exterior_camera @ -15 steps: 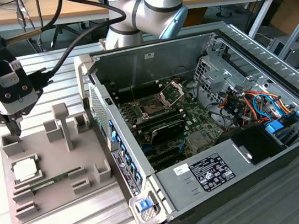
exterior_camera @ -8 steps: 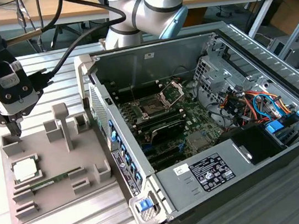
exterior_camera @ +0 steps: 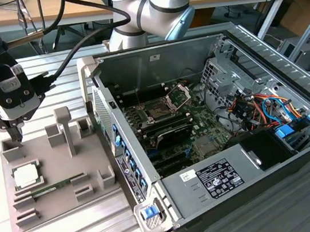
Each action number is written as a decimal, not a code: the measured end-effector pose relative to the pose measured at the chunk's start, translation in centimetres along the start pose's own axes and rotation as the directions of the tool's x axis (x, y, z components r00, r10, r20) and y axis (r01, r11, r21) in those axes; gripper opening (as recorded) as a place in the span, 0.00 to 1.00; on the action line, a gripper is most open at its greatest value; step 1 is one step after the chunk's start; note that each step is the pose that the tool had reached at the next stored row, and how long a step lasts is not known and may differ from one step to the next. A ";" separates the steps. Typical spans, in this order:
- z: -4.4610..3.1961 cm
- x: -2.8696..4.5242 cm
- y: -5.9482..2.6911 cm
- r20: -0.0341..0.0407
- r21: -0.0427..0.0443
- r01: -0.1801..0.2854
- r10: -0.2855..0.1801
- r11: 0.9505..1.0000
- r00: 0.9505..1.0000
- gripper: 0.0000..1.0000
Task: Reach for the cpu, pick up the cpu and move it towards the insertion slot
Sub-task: 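Reach for the cpu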
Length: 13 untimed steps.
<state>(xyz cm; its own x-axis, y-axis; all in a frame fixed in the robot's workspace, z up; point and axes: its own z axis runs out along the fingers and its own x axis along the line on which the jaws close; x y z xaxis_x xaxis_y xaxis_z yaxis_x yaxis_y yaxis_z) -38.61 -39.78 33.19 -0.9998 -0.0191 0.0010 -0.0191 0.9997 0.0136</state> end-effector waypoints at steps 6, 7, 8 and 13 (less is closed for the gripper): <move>0.17 0.00 0.00 0.000 0.000 0.000 0.000 1.000 1.000 0.10; 0.20 0.00 0.00 0.000 0.000 0.000 0.000 1.000 1.000 0.10; 0.22 0.00 0.00 0.000 0.000 0.000 0.000 1.000 1.000 0.10; 0.31 0.00 0.00 0.000 0.001 0.000 0.000 1.000 1.000 0.10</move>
<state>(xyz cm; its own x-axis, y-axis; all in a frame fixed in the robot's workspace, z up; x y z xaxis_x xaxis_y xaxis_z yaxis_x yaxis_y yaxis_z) -38.61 -39.78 32.88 -0.9998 -0.0191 0.0010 -0.0191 0.9997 0.0131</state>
